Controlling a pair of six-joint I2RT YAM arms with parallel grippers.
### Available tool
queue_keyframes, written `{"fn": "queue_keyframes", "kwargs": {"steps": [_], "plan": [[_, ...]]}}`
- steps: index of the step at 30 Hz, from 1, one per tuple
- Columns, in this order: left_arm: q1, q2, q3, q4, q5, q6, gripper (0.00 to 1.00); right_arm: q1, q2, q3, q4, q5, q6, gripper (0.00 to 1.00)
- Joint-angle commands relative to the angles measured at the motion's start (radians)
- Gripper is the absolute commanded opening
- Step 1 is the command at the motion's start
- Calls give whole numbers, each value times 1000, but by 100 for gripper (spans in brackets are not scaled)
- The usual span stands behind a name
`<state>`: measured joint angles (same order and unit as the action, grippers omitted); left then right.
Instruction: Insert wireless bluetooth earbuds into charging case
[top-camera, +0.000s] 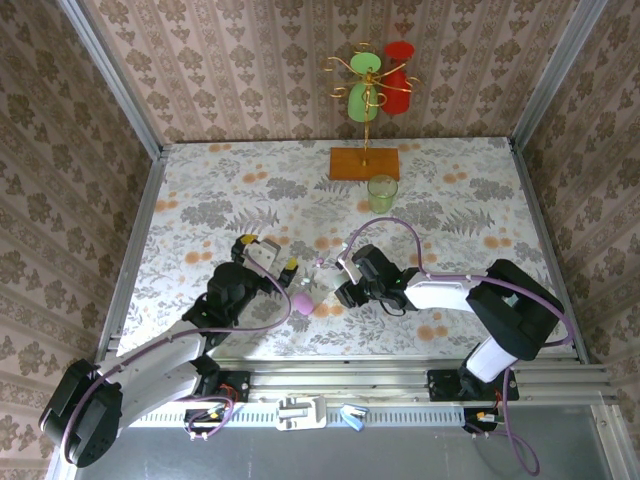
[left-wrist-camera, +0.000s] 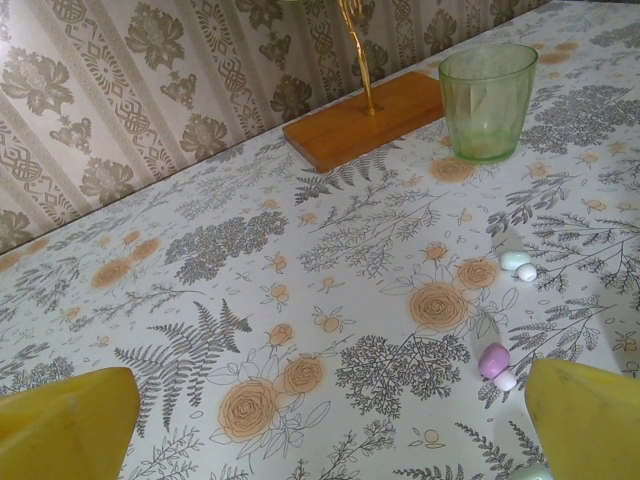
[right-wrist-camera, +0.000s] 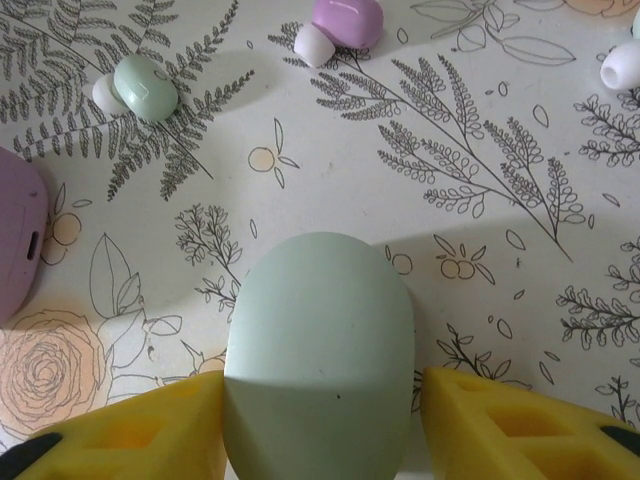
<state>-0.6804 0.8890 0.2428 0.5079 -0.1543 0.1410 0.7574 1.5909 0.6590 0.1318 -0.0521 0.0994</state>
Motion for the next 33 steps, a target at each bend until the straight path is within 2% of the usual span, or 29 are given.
{"fn": "queue_keyframes", "kwargs": {"steps": [1, 4, 8, 11, 13, 17, 19, 24, 30, 33], "plan": [[-10, -12, 30, -1, 4, -27, 100, 5, 17, -13, -8, 17, -24, 47], [-11, -15, 34, -12, 8, -28, 100, 5, 4, -13, -19, 27, -30, 42], [-10, -16, 41, -27, 21, -24, 100, 5, -49, -5, -69, 26, -45, 41], [-11, -15, 47, -33, 73, -8, 100, 3, -117, 15, -145, 5, -71, 41], [-12, -8, 48, -21, 146, 18, 100, -5, -179, 31, -210, -25, -98, 40], [-14, 21, 72, -14, 385, 64, 100, -51, -308, 75, -360, -160, -167, 40], [-14, 40, 86, -10, 504, 77, 100, -74, -350, 108, -434, -217, -205, 36], [-12, 114, 129, 31, 711, 80, 100, -113, -416, 230, -612, -329, -264, 35], [-1, 195, 252, 14, 987, 41, 100, -116, -437, 366, -784, -337, -363, 38], [15, 242, 302, 40, 1088, 0, 100, -122, -453, 419, -831, -371, -399, 38]]}}
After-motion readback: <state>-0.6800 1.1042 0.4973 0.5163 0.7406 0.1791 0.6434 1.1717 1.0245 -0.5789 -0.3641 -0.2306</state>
